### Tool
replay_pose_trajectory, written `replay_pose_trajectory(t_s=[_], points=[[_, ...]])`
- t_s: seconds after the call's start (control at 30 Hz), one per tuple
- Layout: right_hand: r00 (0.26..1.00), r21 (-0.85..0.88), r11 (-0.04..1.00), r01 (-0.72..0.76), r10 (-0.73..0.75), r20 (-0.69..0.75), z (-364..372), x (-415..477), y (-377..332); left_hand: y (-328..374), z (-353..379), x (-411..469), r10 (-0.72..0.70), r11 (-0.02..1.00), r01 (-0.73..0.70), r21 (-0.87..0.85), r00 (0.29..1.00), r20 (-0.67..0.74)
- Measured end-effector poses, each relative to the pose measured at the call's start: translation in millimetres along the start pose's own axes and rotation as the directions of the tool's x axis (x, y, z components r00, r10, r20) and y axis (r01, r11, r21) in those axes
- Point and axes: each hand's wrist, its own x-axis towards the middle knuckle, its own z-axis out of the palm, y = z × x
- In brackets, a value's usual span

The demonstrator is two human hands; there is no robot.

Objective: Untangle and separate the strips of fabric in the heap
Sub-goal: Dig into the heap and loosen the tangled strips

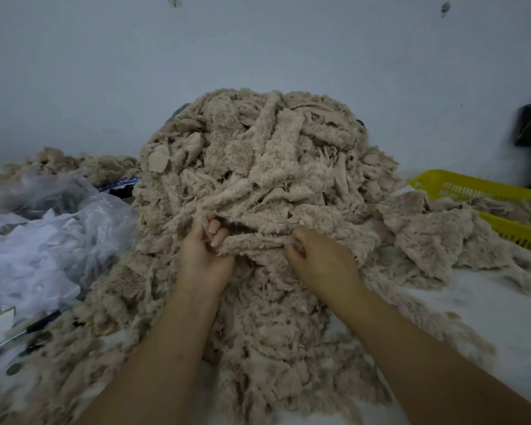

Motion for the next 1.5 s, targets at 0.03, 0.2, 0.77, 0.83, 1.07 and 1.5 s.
replay_pose_trajectory(t_s=[0.03,0.2,0.77,0.83,1.07,1.5], points=[[1.000,0.027,1.000,-0.010,0.011,-0.012,-0.9,0.2,-0.6,-0.4,0.0,0.5,-0.001,1.000,0.001,0.004,1.000,0.005],[0.976,0.193,0.978,-0.083,0.119,-0.180,-8.9,6.5,5.1,1.8,-5.3,-3.0,-0.035,0.982,0.030,0.185,0.999,0.020],[0.788,0.745,0.529,-0.407,0.615,-0.006,-23.4,12.8,28.8,1.6,-3.6,1.2,0.120,0.947,-0.076,0.312,0.985,-0.125],[0.800,0.808,0.465,-0.362,0.599,0.014,-19.0,15.0,19.9,-7.5,3.9,0.2,0.235,0.826,-0.131,0.549,0.964,-0.123],[0.862,0.936,0.172,-0.309,0.467,0.198,-11.8,13.9,7.3,-25.2,4.3,-17.2,0.638,-0.095,-0.360,0.928,0.694,0.335],[0.990,0.723,0.677,-0.141,0.077,0.121,-8.2,-2.2,-4.1,-39.6,-0.1,-13.4,0.032,-0.338,-0.609,0.717,0.754,0.656]])
